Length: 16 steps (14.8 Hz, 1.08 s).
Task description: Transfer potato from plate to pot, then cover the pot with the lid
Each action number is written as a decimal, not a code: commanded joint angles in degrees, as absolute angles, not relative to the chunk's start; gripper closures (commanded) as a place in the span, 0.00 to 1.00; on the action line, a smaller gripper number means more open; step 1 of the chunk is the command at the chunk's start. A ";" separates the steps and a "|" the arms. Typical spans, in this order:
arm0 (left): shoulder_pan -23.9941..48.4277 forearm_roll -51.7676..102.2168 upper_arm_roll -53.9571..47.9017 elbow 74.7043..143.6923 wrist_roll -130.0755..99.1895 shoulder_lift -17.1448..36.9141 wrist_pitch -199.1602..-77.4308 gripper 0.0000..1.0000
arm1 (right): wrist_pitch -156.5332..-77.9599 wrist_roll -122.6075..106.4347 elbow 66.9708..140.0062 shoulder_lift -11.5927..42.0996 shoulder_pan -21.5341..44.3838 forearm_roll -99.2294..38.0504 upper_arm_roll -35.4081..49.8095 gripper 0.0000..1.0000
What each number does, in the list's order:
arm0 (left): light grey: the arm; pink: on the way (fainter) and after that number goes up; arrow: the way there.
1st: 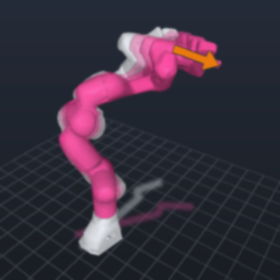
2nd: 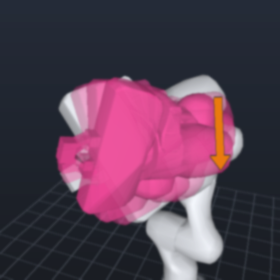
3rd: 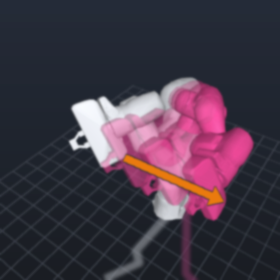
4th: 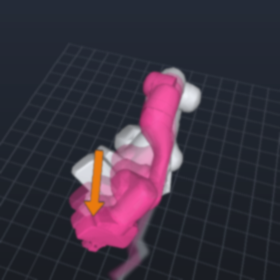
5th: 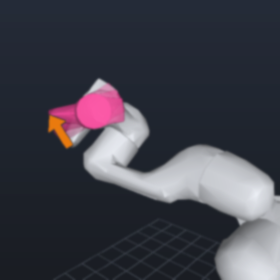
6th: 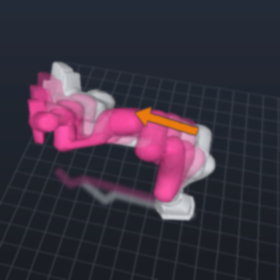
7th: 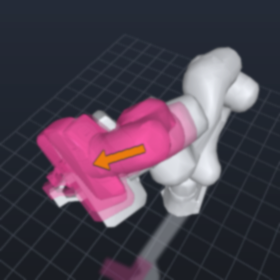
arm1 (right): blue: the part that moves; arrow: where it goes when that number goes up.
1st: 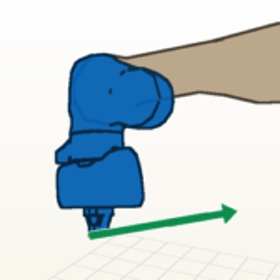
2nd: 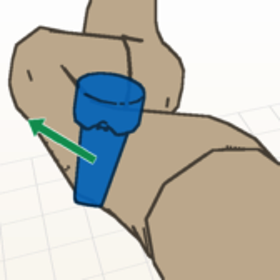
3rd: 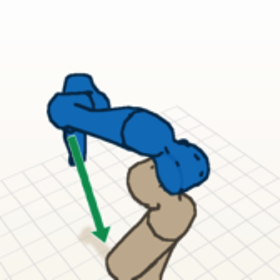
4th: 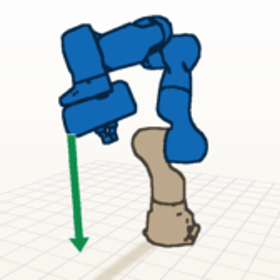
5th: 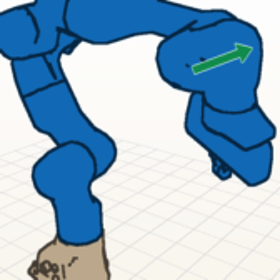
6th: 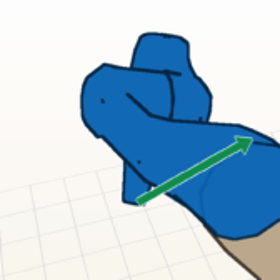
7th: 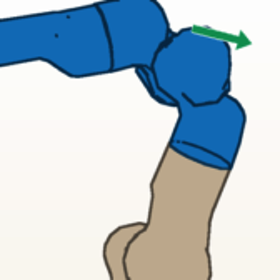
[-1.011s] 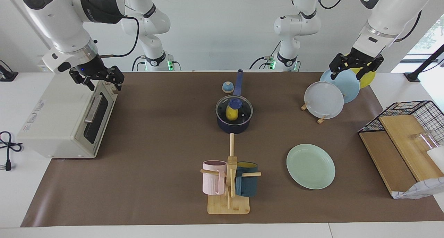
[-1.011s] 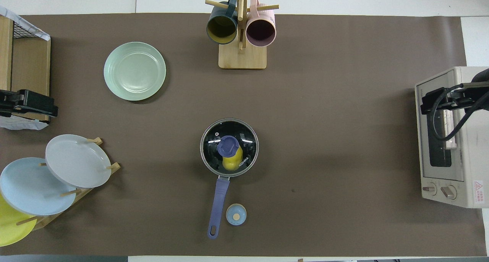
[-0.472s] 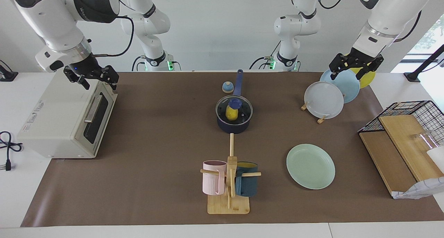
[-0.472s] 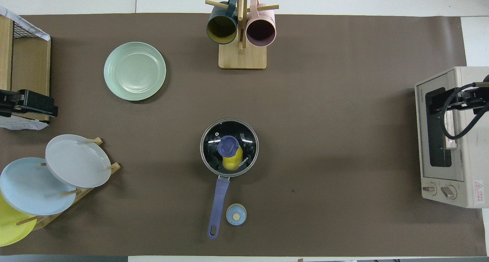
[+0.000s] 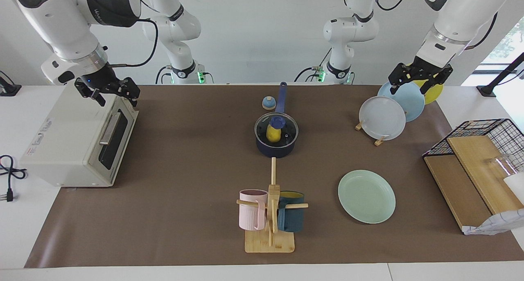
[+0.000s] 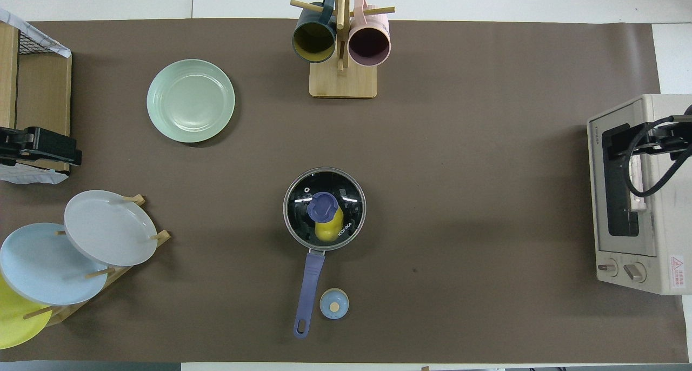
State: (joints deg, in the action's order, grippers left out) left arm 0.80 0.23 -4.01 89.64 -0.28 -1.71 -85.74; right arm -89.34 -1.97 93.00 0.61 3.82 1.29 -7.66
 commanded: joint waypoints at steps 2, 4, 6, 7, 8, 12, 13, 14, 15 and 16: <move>1.23 -0.97 -3.60 90.79 -0.62 -2.99 -85.96 0.00 | -89.21 -3.08 94.04 -0.35 0.53 0.00 -4.66 0.00; 1.23 -0.97 -3.60 90.79 -0.62 -2.99 -85.96 0.00 | -89.73 -3.16 94.04 -0.26 0.70 0.00 -5.01 0.00; 1.23 -0.97 -3.60 90.79 -0.62 -2.99 -85.96 0.00 | -89.74 -3.25 94.04 -0.44 0.35 0.00 -4.92 0.00; 1.23 -0.97 -3.60 90.79 -0.62 -2.99 -85.96 0.00 | -89.74 -3.25 94.04 -0.44 0.26 0.00 -4.83 0.00; 1.23 -0.97 -3.60 90.79 -0.62 -2.99 -85.96 0.00 | -89.74 -3.25 94.04 -0.44 -0.08 0.00 -4.49 0.00; 1.23 -0.97 -3.60 90.79 -0.62 -2.99 -85.96 0.00 | -89.74 -3.25 94.04 -0.35 -1.76 0.09 -2.73 0.00; 1.23 -0.97 -3.60 90.79 -0.62 -2.99 -85.96 0.00 | -89.74 -3.25 94.04 -0.35 -1.76 0.09 -2.72 0.00; 1.23 -0.97 -3.60 90.79 -0.62 -2.99 -85.96 0.00 | -89.74 -3.25 93.96 -0.35 -1.67 0.09 -2.81 0.00; 1.23 -0.97 -3.60 90.79 -0.62 -2.99 -85.96 0.00 | -89.74 -3.25 93.96 -0.35 -1.58 0.09 -2.81 0.00; 1.23 -0.97 -3.60 90.79 -0.62 -2.99 -85.96 0.00 | -89.74 -3.25 93.96 -0.35 -1.58 0.09 -2.90 0.00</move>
State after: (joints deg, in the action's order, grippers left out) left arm 0.80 0.23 -4.01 89.64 -0.28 -1.71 -85.74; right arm -89.28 -1.97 93.00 0.60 -0.39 1.29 -3.58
